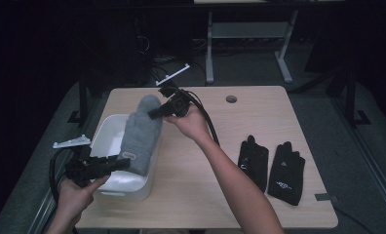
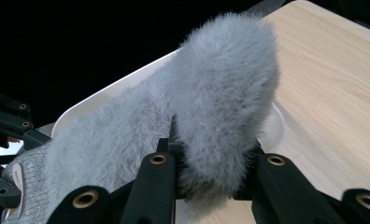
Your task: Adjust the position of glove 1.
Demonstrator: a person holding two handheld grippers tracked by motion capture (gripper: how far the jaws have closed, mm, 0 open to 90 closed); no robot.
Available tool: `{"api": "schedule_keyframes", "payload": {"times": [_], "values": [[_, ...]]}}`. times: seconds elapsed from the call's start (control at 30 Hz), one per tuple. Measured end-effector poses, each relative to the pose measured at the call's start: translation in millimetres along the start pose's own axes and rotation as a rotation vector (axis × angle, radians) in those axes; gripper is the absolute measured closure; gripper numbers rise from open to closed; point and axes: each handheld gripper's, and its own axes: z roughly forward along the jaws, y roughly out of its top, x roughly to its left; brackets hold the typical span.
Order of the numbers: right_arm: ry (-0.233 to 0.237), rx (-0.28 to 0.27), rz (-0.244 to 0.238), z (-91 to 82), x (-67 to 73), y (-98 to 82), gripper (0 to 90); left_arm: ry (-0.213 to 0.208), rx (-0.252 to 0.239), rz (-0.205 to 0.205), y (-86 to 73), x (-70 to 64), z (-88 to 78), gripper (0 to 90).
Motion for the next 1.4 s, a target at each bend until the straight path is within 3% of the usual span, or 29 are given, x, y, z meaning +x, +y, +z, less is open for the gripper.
{"api": "schedule_keyframes", "payload": {"times": [0.4, 0.9, 1.23, 1.33, 1.4], "values": [[0.022, 0.038, -0.011, 42.0, 2.5, 11.7, 75.0, 0.042, 0.002, -0.043, -14.0, 25.9, -7.4, 53.7], [0.03, 0.073, 0.001, 79.2, -1.4, 11.0, 74.5, 0.086, 0.057, -0.075, -25.5, 52.5, -3.6, 53.1], [0.017, 0.104, 0.006, 91.5, -1.1, 8.3, 74.1, 0.111, 0.101, -0.084, -30.5, 58.4, 1.6, 52.7], [0.019, 0.103, 0.003, 94.3, -1.2, 7.8, 73.9, 0.106, 0.087, -0.082, -31.4, 59.0, -0.3, 59.4], [0.026, 0.12, 0.006, 98.7, -0.4, 6.8, 72.6, 0.126, 0.084, -0.091, -30.3, 59.5, -1.2, 52.6]]}}
